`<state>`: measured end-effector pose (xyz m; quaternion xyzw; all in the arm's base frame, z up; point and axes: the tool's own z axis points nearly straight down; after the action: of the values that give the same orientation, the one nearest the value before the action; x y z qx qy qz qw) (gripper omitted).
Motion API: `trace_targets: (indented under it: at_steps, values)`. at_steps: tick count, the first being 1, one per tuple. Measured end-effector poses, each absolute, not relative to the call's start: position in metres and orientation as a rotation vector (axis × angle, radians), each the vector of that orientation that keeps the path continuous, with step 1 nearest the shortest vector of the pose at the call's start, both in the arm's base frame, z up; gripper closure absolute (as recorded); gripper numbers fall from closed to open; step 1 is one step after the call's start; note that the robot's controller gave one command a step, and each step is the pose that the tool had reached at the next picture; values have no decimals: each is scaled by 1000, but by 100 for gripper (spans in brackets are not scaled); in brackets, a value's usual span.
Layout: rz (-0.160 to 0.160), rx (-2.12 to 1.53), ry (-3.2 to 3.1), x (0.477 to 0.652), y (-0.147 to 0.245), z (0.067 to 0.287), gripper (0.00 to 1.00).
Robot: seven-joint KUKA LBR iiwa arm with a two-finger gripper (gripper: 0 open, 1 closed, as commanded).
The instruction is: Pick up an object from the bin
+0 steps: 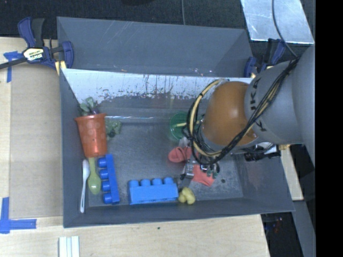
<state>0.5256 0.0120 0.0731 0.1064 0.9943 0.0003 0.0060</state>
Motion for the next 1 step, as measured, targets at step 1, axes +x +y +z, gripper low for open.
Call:
trace_targets:
  at_steps: [1]
  values:
    - [1, 199, 3118, 547, 14, 74, 0]
